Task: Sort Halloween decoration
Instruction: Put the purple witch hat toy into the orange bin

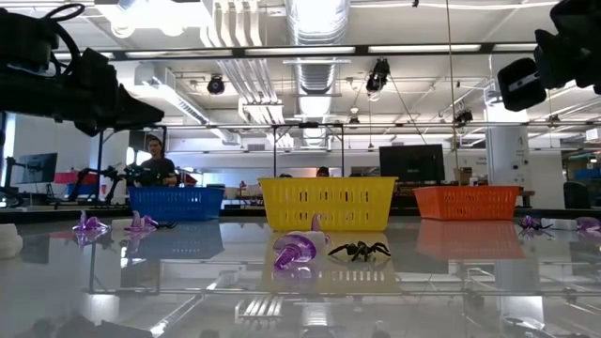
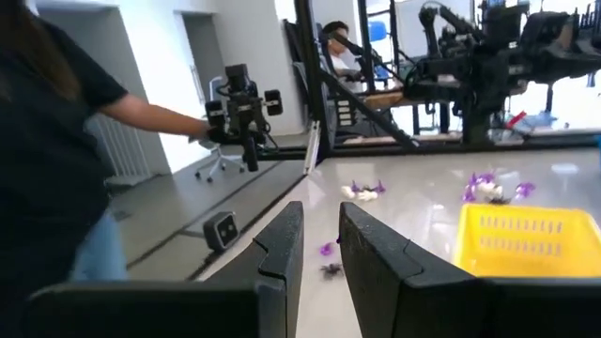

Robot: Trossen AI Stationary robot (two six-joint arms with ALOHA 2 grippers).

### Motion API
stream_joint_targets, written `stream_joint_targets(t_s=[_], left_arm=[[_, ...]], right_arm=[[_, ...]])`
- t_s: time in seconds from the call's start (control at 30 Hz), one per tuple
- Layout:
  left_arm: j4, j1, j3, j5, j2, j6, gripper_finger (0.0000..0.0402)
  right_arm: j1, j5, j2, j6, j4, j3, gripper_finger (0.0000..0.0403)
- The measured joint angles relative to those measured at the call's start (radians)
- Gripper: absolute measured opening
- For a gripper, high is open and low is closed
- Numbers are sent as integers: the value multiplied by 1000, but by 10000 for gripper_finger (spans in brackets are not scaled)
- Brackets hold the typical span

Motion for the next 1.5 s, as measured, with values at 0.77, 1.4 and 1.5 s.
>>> stream_joint_targets(t_s=[0.77,1.4,1.5], left_arm=[[52,0,0,5,0,0,94],[43,-1,0,1,1,6,94],[45,-1,0,0,4,7,94]], right_arm=[[0,336,0,-4,-3,1,63],[0,411,0,-4,-6,2,63],[0,411,0,-4,-6,2,63]])
